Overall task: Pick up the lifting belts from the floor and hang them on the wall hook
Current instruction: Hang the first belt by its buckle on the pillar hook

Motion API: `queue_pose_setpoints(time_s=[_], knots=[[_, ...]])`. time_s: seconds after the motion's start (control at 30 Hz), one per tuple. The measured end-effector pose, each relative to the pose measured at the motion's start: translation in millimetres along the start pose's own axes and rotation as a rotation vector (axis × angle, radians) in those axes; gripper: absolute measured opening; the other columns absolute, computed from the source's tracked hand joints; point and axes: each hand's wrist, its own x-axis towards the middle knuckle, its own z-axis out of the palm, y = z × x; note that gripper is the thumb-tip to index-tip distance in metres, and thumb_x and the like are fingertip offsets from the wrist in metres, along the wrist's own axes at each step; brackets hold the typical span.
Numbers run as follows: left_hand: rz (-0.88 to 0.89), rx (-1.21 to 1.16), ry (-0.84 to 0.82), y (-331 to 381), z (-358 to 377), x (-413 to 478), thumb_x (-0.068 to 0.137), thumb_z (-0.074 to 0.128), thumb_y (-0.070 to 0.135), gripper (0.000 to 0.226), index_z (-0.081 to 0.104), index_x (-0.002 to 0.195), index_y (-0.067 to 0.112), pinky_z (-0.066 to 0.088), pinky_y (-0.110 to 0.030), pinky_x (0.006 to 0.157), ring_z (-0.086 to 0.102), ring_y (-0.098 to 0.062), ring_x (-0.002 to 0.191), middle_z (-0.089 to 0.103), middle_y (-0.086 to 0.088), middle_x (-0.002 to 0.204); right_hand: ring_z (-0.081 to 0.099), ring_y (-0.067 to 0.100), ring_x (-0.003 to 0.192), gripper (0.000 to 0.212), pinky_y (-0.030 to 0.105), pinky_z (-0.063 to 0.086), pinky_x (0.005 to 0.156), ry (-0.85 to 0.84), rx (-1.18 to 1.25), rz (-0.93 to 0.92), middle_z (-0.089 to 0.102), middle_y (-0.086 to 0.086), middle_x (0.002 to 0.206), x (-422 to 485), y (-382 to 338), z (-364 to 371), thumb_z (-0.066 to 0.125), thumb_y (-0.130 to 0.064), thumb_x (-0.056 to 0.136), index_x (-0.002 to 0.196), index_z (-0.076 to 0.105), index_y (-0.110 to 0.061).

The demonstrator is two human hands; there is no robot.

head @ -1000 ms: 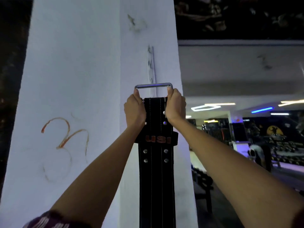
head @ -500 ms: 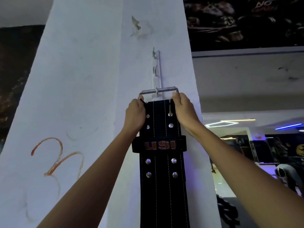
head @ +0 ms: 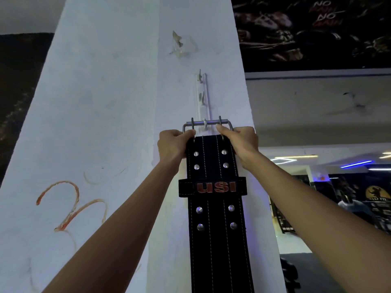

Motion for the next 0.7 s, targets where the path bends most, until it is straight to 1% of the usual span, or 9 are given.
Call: queue_pose_setpoints(time_s=[0.1,0.2,0.27,0.3,0.37,0.43,0.53,0.63,0.7], knots=[[-0.013,0.015,-0.011,0.3,0.3,4.4,0.078,0.069,0.020,0.019,0.056,0.071,0.007,0.058,-0.043,0.064,0.059,-0.027,0.059,0.053,-0.009,0.062,0.024,0.016,0.047,0.057,0.029,0.021,0.048,0.021,-0.065,0.014,0.024,0.000,0.049,-0.5,-4.8,4.8,0.068,-0.034,0.077,0.048,0.022,-0.017],[-0.007,-0.027,-0.088,-1.3,-4.1,-6.7,0.086,0.062,0.026,0.025,0.061,0.077,0.003,0.053,-0.030,0.057,0.057,-0.023,0.060,0.056,-0.005,0.065,0.039,0.021,0.056,0.046,0.029,0.035,0.058,-0.056,-0.049,-0.004,0.041,0.008,0.059,-9.2,0.1,0.8,0.057,-0.042,0.085,0.057,0.039,-0.010],[-0.009,-0.086,-0.156,-5.1,-7.1,-29.2,0.093,0.049,0.036,0.039,0.065,0.090,0.001,0.051,-0.029,0.063,0.060,-0.021,0.068,0.061,-0.006,0.076,0.061,0.029,0.091,0.048,0.036,0.047,0.088,-0.196,0.017,0.041,0.065,0.018,0.097,-22.8,9.0,-7.7,0.043,-0.045,0.092,0.094,0.062,-0.001],[-0.010,-0.111,-0.174,-10.0,-9.0,-44.1,0.095,0.042,0.040,0.043,0.067,0.093,0.006,0.052,-0.030,0.070,0.063,-0.019,0.074,0.065,-0.004,0.083,0.058,0.023,0.113,0.051,0.034,0.042,0.102,-0.253,0.065,0.071,0.064,0.011,0.120,-35.1,15.1,-12.5,0.036,-0.045,0.095,0.117,0.060,-0.006],[0.004,-0.162,-0.149,-26.6,-12.8,-81.5,0.098,0.029,0.043,0.042,0.068,0.091,0.028,0.052,-0.030,0.082,0.067,-0.014,0.089,0.070,0.004,0.093,0.047,0.011,0.128,0.053,0.029,0.031,0.112,-0.271,0.149,0.083,0.051,-0.003,0.139,-67.2,34.1,-19.0,0.031,-0.045,0.096,0.135,0.047,-0.013],[0.021,-0.198,-0.104,-50.1,-15.4,-122.6,0.100,0.027,0.040,0.039,0.064,0.090,0.037,0.052,-0.030,0.086,0.067,-0.011,0.096,0.071,0.009,0.097,0.052,-0.001,0.114,0.043,0.021,0.037,0.103,-0.219,0.216,0.059,0.055,-0.012,0.128,-109.5,58.2,-22.2,0.037,-0.036,0.097,0.132,0.048,-0.014],[-0.007,-0.185,-0.095,-99.5,-20.6,-189.0,0.100,0.038,0.022,0.029,0.062,0.082,0.023,0.048,-0.020,0.069,0.060,0.000,0.072,0.064,0.013,0.075,0.063,-0.006,0.086,0.026,0.011,0.047,0.080,-0.180,0.236,0.088,0.065,-0.004,0.101,-179.5,102.7,-29.4,0.050,-0.011,0.092,0.118,0.056,-0.006],[-0.147,-0.155,-0.101,-144.7,-31.7,-257.6,0.097,0.045,0.015,0.026,0.054,0.074,0.008,0.039,-0.021,0.058,0.045,-0.005,0.061,0.050,0.004,0.065,0.067,0.009,0.092,0.025,0.017,0.052,0.081,-0.144,0.239,0.253,0.069,0.009,0.102,-251.3,136.9,-45.2,0.053,-0.010,0.090,0.111,0.061,0.002],[-0.237,-0.134,-0.091,-167.4,-42.1,-300.7,0.097,0.046,0.015,0.031,0.049,0.069,0.001,0.035,-0.025,0.056,0.040,-0.008,0.059,0.044,-0.001,0.062,0.066,0.022,0.097,0.025,0.030,0.053,0.089,-0.108,0.239,0.382,0.068,0.018,0.103,-293.4,157.2,-54.1,0.055,-0.014,0.090,0.106,0.063,0.003]])
